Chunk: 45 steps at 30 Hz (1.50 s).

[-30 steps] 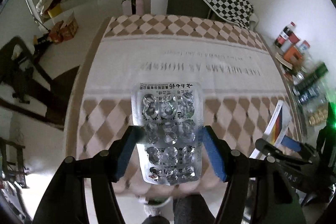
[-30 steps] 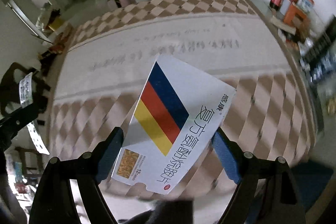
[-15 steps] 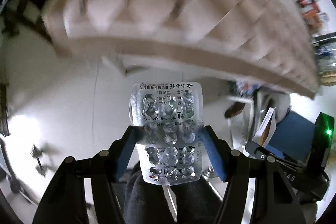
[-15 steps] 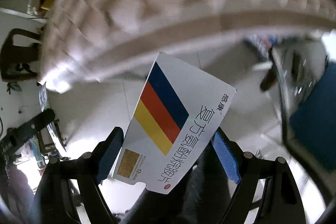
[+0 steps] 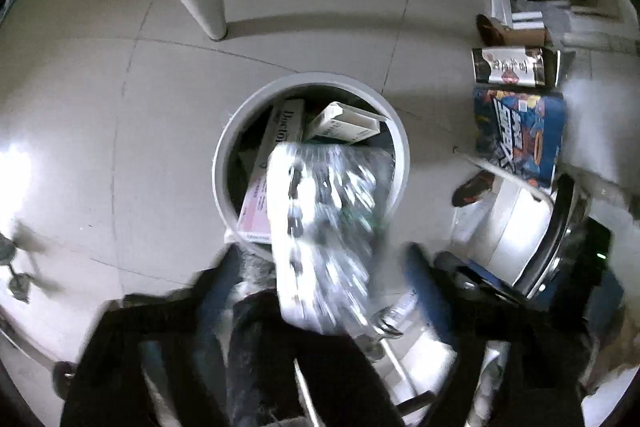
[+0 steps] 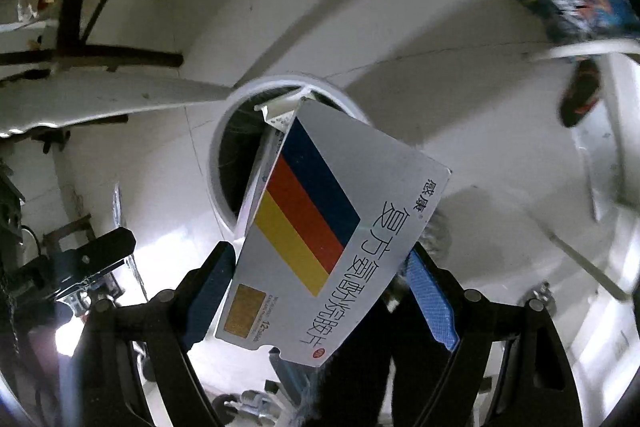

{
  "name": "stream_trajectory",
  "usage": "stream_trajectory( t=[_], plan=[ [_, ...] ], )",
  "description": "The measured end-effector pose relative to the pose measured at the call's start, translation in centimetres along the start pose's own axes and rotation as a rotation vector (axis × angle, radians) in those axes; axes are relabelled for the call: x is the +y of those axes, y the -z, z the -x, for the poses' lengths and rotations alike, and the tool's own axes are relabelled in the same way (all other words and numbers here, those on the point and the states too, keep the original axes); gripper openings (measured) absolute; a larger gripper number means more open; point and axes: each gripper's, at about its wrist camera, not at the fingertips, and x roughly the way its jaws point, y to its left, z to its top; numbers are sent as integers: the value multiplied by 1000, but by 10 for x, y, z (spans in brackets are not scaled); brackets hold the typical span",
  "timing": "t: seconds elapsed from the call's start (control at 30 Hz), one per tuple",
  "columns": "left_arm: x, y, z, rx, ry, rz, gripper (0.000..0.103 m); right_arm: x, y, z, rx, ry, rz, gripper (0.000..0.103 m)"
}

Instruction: Collect trash

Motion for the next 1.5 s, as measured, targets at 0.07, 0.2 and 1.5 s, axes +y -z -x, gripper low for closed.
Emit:
stream_trajectory(
  t=[0.07, 0.2, 1.5],
  plan=[
    [11, 0, 0, -7, 5, 23, 98, 2, -11, -28, 31, -4, 28, 88],
    [23, 12, 15, -58, -87, 33, 98, 9, -24, -54, 57, -17, 92, 103],
    [-154, 274, 403, -367, -59, -296, 98, 111, 201, 472, -222, 51, 331, 103]
  ],
)
